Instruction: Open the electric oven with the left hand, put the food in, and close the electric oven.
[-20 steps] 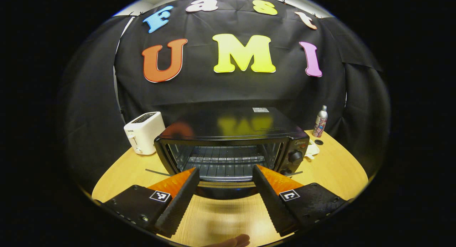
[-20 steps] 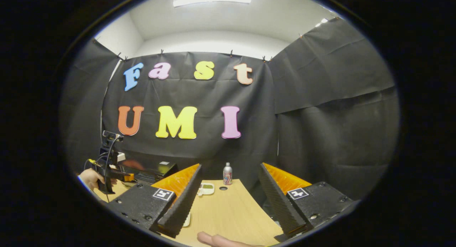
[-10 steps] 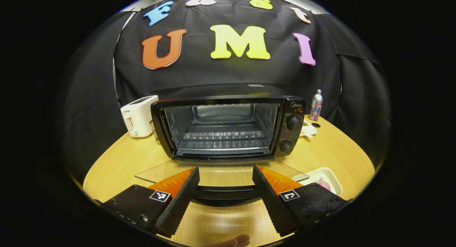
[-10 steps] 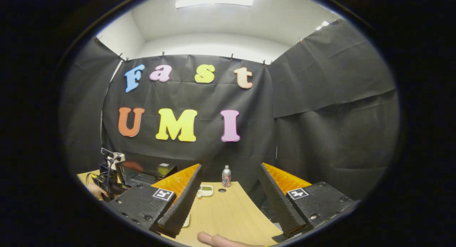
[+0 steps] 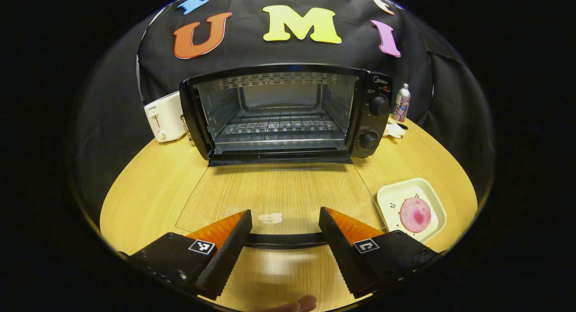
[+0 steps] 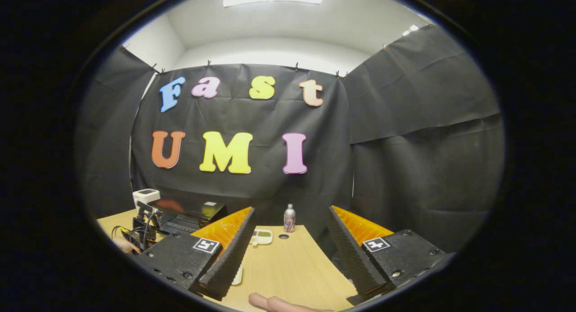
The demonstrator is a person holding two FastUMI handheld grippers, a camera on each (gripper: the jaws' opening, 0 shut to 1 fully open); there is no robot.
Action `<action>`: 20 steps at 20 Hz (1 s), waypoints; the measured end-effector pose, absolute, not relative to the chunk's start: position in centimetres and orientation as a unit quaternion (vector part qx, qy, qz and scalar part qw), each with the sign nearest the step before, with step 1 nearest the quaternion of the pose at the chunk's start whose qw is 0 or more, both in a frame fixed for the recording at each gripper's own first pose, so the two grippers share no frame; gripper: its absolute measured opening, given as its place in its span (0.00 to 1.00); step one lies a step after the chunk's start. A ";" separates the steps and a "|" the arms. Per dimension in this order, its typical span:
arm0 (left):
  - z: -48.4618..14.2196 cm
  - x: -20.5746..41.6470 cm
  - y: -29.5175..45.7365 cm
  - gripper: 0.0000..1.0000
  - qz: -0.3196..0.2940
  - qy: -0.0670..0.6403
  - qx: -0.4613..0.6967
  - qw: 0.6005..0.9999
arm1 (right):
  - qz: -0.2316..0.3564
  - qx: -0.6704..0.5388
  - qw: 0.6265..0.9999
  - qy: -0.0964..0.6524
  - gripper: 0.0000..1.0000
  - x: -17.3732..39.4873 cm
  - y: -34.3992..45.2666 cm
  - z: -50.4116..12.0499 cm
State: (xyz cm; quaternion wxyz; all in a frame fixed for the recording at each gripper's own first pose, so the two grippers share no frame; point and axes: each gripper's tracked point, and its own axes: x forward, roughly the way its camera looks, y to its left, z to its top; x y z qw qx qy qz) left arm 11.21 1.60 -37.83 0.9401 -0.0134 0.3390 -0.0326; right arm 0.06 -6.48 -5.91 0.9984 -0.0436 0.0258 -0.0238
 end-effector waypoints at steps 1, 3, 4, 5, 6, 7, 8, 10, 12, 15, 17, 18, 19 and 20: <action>-37.9 11.1 1.7 0.96 -0.033 0.340 -0.012 0.940 | -0.024 -0.045 0.998 0.028 0.96 0.2 -6.4 -6.0; -38.0 11.3 1.5 0.96 -0.035 0.335 -0.011 0.942 | -0.022 -0.046 0.998 0.035 0.96 0.4 -6.2 -6.5; -38.0 11.5 1.3 0.96 -0.036 0.331 -0.015 0.943 | -0.019 -0.045 0.998 0.040 0.96 0.5 -6.0 -6.8; -38.0 11.6 1.3 0.96 -0.037 0.327 -0.014 0.944 | -0.018 -0.045 0.998 0.045 0.96 0.7 -5.9 -7.0; -37.8 11.7 1.4 0.96 -0.038 0.319 -0.013 0.947 | -0.016 -0.046 0.998 0.051 0.96 0.9 -5.8 -7.4; -37.4 11.7 1.5 0.96 -0.035 0.311 -0.013 0.950 | -0.014 -0.048 0.997 0.056 0.96 1.2 -5.8 -7.8; -37.0 11.5 1.8 0.96 -0.029 0.303 -0.012 0.953 | -0.012 -0.051 0.997 0.060 0.96 1.6 -5.6 -8.2; -35.4 11.5 2.3 0.95 -0.018 0.276 -0.007 0.961 | -0.006 -0.060 0.996 0.068 0.96 3.1 -5.1 -9.1; -33.1 11.2 2.8 0.95 -0.009 0.246 -0.004 0.969 | 0.006 -0.068 0.994 0.091 0.96 4.9 -4.3 -10.9; -28.9 10.0 3.0 0.95 -0.004 0.196 0.001 0.981 | 0.017 -0.079 0.986 0.144 0.96 7.4 -3.7 -14.3; -25.7 8.7 2.4 0.95 -0.013 0.164 0.000 0.986 | 0.031 -0.082 0.978 0.190 0.96 8.9 -2.8 -17.3; -24.2 8.1 2.1 0.95 -0.016 0.149 -0.002 0.989 | 0.040 -0.082 0.972 0.215 0.96 9.7 -2.4 -19.0; -22.7 7.4 1.7 0.95 -0.021 0.134 -0.001 0.991 | 0.048 -0.081 0.966 0.242 0.97 10.4 -2.0 -20.8; -21.1 6.7 1.5 0.95 -0.022 0.116 0.002 0.993 | 0.056 -0.081 0.958 0.269 0.97 11.0 -1.7 -22.6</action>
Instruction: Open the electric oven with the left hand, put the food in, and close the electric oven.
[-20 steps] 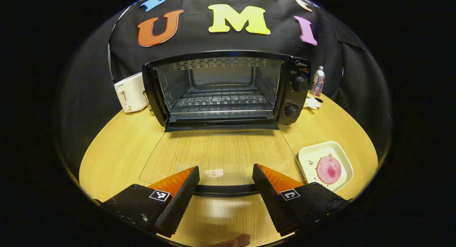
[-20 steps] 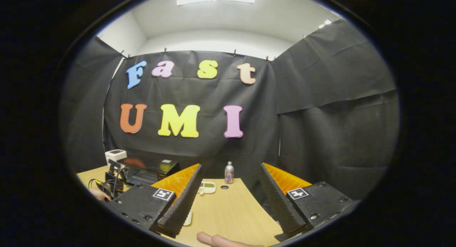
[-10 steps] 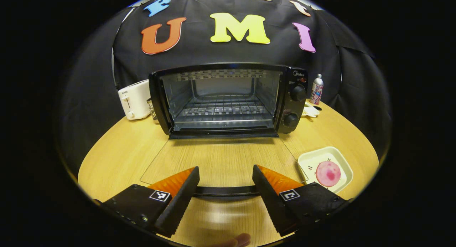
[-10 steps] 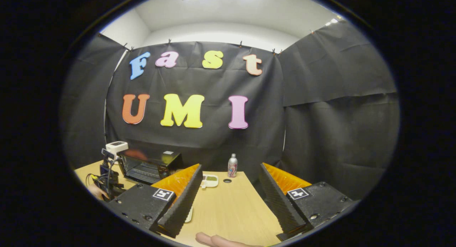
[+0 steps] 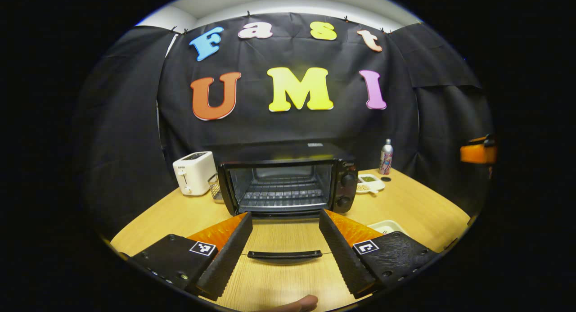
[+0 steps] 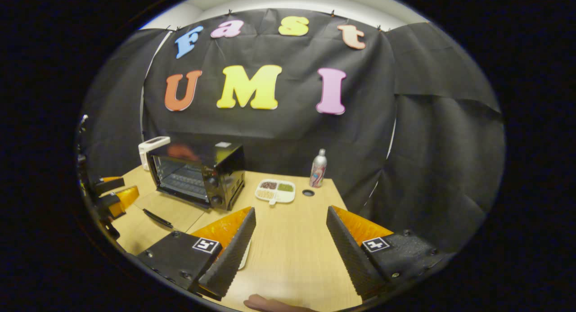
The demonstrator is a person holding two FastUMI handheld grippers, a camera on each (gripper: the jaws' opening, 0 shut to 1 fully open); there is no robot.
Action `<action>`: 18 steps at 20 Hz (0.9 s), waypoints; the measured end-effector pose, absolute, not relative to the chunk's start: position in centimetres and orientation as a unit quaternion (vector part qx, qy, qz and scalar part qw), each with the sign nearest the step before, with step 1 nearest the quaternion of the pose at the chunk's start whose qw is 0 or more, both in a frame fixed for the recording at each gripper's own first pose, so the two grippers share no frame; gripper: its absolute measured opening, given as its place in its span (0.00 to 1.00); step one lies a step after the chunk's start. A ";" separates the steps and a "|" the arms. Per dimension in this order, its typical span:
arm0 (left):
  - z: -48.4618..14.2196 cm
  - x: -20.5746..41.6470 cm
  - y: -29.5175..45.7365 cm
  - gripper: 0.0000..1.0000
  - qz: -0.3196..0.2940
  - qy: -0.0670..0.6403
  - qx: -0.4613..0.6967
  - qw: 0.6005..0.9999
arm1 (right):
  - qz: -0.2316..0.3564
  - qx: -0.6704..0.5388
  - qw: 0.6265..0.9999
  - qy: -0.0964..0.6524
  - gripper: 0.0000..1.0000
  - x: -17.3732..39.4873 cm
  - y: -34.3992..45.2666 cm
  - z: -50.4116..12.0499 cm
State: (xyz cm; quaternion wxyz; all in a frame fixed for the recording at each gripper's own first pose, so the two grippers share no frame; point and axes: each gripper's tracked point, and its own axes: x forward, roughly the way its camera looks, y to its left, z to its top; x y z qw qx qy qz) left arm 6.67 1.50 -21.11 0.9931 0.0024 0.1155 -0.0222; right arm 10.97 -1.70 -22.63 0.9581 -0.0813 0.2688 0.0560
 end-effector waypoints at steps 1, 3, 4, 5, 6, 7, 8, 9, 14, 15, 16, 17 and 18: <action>-19.4 6.0 1.5 0.95 -0.017 0.098 0.003 0.995 | 0.063 -0.080 0.949 0.297 0.97 11.5 -1.4 -24.5; -16.3 5.0 1.6 0.95 -0.003 0.066 -0.013 0.998 | 0.085 -0.064 0.926 0.361 0.97 12.1 -0.5 -28.4; -14.8 4.4 1.4 0.96 0.001 0.052 -0.019 0.998 | 0.093 -0.053 0.911 0.399 0.97 12.3 0.0 -30.2; -13.7 3.9 1.1 0.96 -0.004 0.044 -0.017 0.999 | 0.106 -0.040 0.895 0.431 0.97 12.3 0.6 -31.9; -12.9 3.3 1.1 0.95 -0.004 0.038 -0.014 0.999 | 0.120 -0.030 0.880 0.459 0.97 11.8 0.9 -33.5; -12.0 2.7 1.4 0.96 0.003 0.029 -0.015 0.999 | 0.131 -0.021 0.865 0.483 0.97 11.6 1.2 -34.8; -11.1 2.4 1.3 0.96 0.003 0.021 -0.017 1.000 | 0.142 -0.010 0.850 0.508 0.97 11.5 1.6 -35.9; -10.7 2.0 1.2 0.95 0.007 0.016 -0.022 1.000 | 0.149 0.002 0.833 0.534 0.95 11.3 1.9 -37.1; -9.9 1.1 1.1 0.96 0.009 0.013 -0.028 0.999 | 0.167 0.073 0.757 0.627 0.77 11.1 3.6 -41.7; -9.9 1.1 0.9 0.96 0.007 0.015 -0.025 1.000 | 0.172 0.076 0.745 0.640 0.72 11.1 4.0 -42.2; -9.7 1.3 1.0 0.96 0.009 0.017 -0.021 1.000 | 0.178 0.072 0.735 0.650 0.67 11.0 4.4 -42.8; -9.6 1.4 1.2 0.96 0.010 0.019 -0.017 1.000 | 0.170 0.070 0.727 0.661 0.41 10.9 4.3 -43.5; -9.4 1.5 1.3 0.96 0.012 0.019 -0.013 1.000 | 0.166 0.067 0.713 0.678 0.29 10.8 4.4 -44.1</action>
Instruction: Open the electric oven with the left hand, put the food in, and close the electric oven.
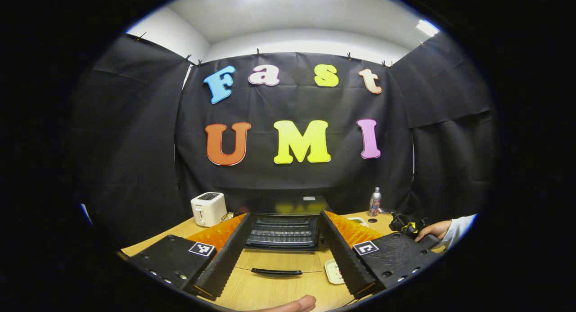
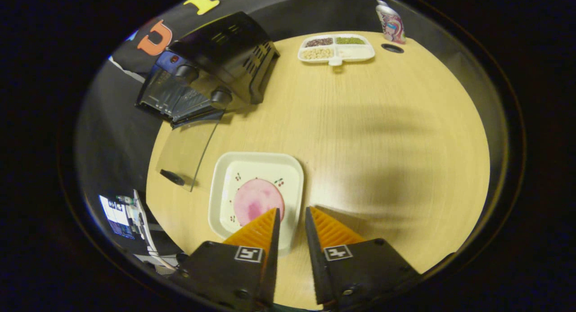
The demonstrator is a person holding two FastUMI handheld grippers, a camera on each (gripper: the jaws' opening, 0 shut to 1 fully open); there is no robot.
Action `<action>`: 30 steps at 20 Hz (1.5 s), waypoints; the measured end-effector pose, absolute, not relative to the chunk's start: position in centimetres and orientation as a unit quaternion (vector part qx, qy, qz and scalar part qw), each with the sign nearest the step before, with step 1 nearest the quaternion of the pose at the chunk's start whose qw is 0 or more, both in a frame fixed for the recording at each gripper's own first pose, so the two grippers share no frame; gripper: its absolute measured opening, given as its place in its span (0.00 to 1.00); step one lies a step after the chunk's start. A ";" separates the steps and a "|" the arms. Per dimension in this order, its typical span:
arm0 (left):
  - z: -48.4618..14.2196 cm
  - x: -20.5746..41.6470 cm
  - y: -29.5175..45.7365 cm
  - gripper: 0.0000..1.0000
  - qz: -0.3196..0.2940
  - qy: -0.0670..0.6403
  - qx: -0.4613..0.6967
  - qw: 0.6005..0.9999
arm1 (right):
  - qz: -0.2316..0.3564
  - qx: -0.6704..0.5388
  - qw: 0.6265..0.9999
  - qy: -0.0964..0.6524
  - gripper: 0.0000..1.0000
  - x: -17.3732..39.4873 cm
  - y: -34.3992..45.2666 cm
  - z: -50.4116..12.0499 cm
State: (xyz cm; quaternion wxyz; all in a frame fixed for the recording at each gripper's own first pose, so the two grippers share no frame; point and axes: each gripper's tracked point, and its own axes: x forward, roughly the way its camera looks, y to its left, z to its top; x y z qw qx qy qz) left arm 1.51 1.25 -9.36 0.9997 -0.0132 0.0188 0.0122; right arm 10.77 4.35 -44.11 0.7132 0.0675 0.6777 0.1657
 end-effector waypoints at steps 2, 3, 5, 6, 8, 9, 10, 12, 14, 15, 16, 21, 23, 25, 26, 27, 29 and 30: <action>-9.4 1.9 1.3 0.96 0.017 0.023 -0.008 1.000 | 0.182 0.071 0.696 0.691 0.07 10.6 4.6 -44.3; -9.4 2.1 1.3 0.96 0.020 0.023 -0.006 1.000 | 0.183 0.074 0.695 0.691 0.08 10.9 4.3 -44.3; -9.4 2.3 1.3 0.96 0.020 0.027 -0.006 0.999 | 0.187 0.081 0.689 0.695 0.02 11.1 4.4 -44.7; -9.5 2.5 1.1 0.96 0.020 0.029 -0.008 0.999 | 0.195 0.082 0.688 0.694 0.04 11.2 4.5 -44.6; -9.7 2.6 1.1 0.96 0.016 0.037 -0.011 0.999 | 0.205 0.101 0.682 0.694 0.04 11.1 4.6 -44.5; -9.8 2.5 1.3 0.96 0.017 0.040 -0.010 0.999 | 0.203 0.118 0.676 0.698 0.02 11.2 4.5 -44.4; -9.5 2.4 1.7 0.96 0.023 0.040 -0.008 0.999 | 0.200 0.137 0.668 0.703 0.02 11.0 4.4 -44.4; -8.6 1.6 2.8 0.96 0.033 0.030 -0.004 0.999 | 0.193 0.167 0.661 0.706 0.02 10.8 4.3 -44.5; -7.7 0.7 3.8 0.96 0.041 0.016 -0.004 0.999 | 0.194 0.192 0.650 0.709 0.02 10.1 4.6 -44.2; -7.6 0.4 4.3 0.95 0.044 0.014 -0.002 0.999 | 0.195 0.202 0.647 0.709 0.04 10.0 4.8 -43.9; -7.6 0.1 4.9 0.95 0.048 0.014 0.000 0.999 | 0.197 0.207 0.648 0.706 0.04 9.9 4.7 -43.7; -7.9 -1.0 6.3 0.95 0.044 0.012 -0.005 0.999 | 0.197 0.219 0.664 0.687 0.02 9.5 4.0 -40.3; -8.2 -1.0 7.0 0.95 0.041 0.012 -0.010 0.999 | 0.196 0.213 0.675 0.679 0.02 9.6 4.2 -39.3; -9.0 -1.0 8.1 0.95 0.045 0.018 -0.014 0.999 | 0.197 0.206 0.687 0.669 0.01 9.9 4.6 -38.1; -9.3 -0.9 8.7 0.95 0.047 0.022 -0.014 0.999 | 0.198 0.206 0.691 0.664 0.01 10.0 5.1 -37.4; -9.5 -0.9 9.2 0.95 0.048 0.026 -0.014 0.998 | 0.202 0.206 0.694 0.660 0.01 10.1 5.7 -36.6; -9.4 -0.9 9.9 0.96 0.048 0.023 -0.010 0.999 | 0.209 0.207 0.698 0.652 0.02 10.1 7.1 -35.1; -9.3 -1.0 10.4 0.96 0.047 0.020 -0.006 0.999 | 0.212 0.207 0.699 0.651 0.02 9.9 8.0 -34.5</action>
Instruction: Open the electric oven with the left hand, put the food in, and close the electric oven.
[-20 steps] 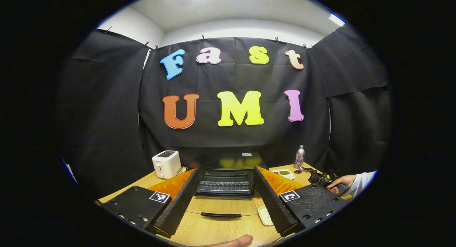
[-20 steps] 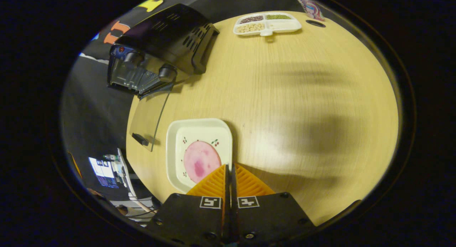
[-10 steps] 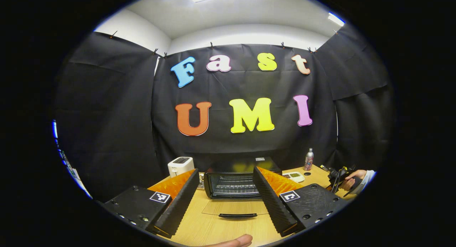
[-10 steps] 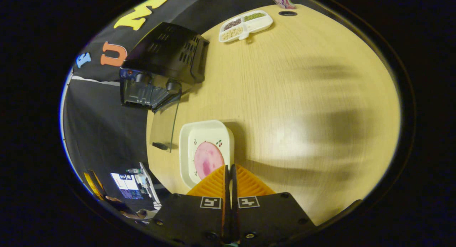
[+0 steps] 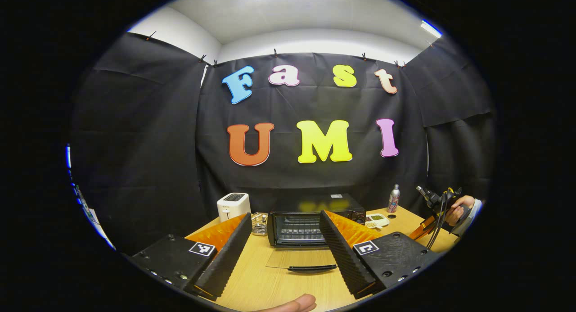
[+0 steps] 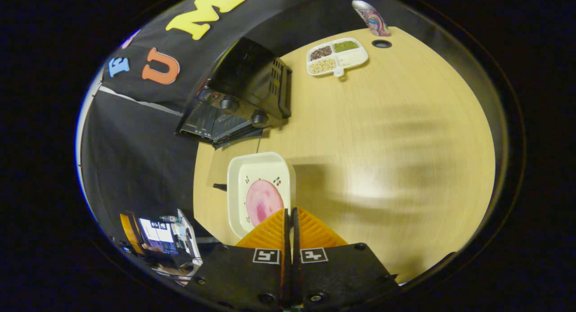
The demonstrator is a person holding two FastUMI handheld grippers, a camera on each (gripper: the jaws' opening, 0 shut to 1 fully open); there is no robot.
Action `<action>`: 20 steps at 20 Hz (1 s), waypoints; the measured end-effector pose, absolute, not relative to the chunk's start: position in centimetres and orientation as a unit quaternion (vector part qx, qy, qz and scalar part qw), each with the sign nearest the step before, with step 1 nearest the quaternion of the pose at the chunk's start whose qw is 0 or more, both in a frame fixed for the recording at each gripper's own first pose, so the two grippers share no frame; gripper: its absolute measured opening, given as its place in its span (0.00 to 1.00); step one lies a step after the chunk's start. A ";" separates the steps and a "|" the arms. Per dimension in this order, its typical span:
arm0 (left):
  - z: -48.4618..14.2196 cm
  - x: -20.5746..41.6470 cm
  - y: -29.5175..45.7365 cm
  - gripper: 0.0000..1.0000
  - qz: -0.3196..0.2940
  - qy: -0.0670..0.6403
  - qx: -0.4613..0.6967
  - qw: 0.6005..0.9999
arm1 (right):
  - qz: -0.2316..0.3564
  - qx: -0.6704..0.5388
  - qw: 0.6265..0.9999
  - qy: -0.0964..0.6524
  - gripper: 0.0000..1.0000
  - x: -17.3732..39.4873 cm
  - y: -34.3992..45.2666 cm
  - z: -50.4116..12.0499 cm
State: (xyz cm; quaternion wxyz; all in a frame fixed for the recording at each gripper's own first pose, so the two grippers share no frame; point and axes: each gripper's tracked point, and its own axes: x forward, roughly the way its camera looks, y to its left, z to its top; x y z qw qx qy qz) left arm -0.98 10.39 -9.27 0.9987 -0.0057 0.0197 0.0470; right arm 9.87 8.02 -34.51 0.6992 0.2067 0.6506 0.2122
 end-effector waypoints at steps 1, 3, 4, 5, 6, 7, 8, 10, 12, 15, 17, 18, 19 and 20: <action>-9.1 -1.1 10.8 0.95 0.048 0.015 -0.003 0.999 | 0.214 0.208 0.698 0.651 0.04 9.6 8.9 -33.9; -9.1 -1.3 11.3 0.95 0.044 0.010 -0.001 0.999 | 0.223 0.209 0.697 0.648 0.02 9.2 10.9 -32.7; -9.4 -1.3 11.6 0.95 0.043 0.011 -0.001 0.999 | 0.226 0.209 0.697 0.648 0.04 9.1 11.7 -32.3; -9.5 -1.4 12.1 0.95 0.044 0.012 0.000 0.999 | 0.226 0.209 0.699 0.645 0.04 9.3 12.5 -31.9; -9.6 -1.3 12.6 0.95 0.047 0.013 0.000 0.999 | 0.226 0.207 0.701 0.644 0.04 9.3 13.3 -31.6; -9.7 -1.3 13.1 0.95 0.050 0.014 0.000 0.999 | 0.224 0.208 0.703 0.642 0.04 9.6 14.0 -31.4; -9.8 -1.3 13.5 0.95 0.051 0.016 -0.001 0.999 | 0.223 0.209 0.704 0.642 0.02 9.8 14.8 -31.2; -10.1 -1.5 14.0 0.95 0.049 0.018 -0.002 0.999 | 0.217 0.215 0.704 0.641 0.04 10.3 16.4 -31.2; -10.3 -1.3 14.6 0.95 0.048 0.022 -0.001 0.999 | 0.214 0.221 0.701 0.643 0.01 10.6 18.4 -31.3; -10.5 -1.6 15.3 0.95 0.050 0.023 0.003 0.998 | 0.211 0.229 0.697 0.646 0.01 10.9 21.7 -31.9; -10.6 -1.7 16.4 0.95 0.054 0.023 0.004 0.998 | 0.205 0.225 0.700 0.646 0.01 11.5 23.9 -32.6; -10.7 -1.8 16.8 0.95 0.057 0.025 0.004 0.998 | 0.203 0.222 0.703 0.645 0.01 11.7 25.0 -33.0; -11.1 -1.9 17.3 0.95 0.062 0.029 0.003 0.998 | 0.200 0.220 0.707 0.641 0.04 12.2 25.9 -33.4; -11.2 -2.0 18.0 0.96 0.068 0.034 0.001 0.997 | 0.194 0.222 0.712 0.637 0.04 12.5 27.0 -33.6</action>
